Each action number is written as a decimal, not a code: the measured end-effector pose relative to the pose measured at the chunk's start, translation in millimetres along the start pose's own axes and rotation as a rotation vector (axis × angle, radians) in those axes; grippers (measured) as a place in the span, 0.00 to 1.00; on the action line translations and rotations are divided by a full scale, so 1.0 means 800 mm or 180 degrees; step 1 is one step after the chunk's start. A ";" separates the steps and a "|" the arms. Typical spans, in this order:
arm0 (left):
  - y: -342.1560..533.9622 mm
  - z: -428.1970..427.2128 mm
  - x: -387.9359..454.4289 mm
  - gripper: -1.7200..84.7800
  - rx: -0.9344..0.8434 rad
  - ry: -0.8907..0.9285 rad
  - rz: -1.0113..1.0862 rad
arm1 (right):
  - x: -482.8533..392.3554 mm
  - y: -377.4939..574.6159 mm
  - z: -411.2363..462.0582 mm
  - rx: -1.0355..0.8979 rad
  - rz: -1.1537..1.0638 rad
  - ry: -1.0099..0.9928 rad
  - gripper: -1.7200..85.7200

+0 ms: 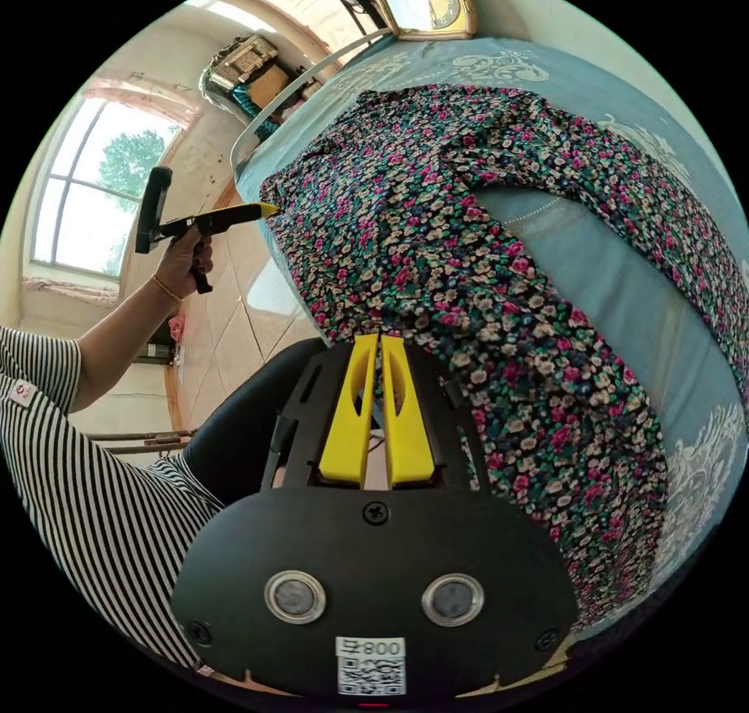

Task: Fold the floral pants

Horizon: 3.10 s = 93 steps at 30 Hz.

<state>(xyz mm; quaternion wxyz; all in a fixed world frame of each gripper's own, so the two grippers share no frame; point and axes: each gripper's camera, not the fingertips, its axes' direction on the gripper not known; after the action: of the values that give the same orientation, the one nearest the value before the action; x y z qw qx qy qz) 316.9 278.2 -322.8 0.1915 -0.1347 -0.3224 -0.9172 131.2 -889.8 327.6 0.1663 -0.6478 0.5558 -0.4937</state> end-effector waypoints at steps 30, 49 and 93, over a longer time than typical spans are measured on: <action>-0.139 0.304 0.507 0.02 -0.1266 -0.0003 0.1316 | 0.139 0.363 -0.213 0.0212 0.1043 0.0897 0.03; -0.226 0.423 0.782 0.03 -0.1411 -0.0032 0.2583 | 0.295 0.529 -0.359 0.0808 0.2812 0.1024 0.06; -0.590 0.333 0.542 0.03 -0.0206 0.0245 0.1031 | 0.399 0.304 -0.409 0.1125 0.2556 0.1182 0.05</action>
<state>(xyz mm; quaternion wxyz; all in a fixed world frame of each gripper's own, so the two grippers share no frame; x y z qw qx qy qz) -242.8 673.9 -215.4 0.3446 -0.1559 -0.2592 -0.8887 -307.6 -1142.7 436.2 0.3495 -0.2444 0.6900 -0.5848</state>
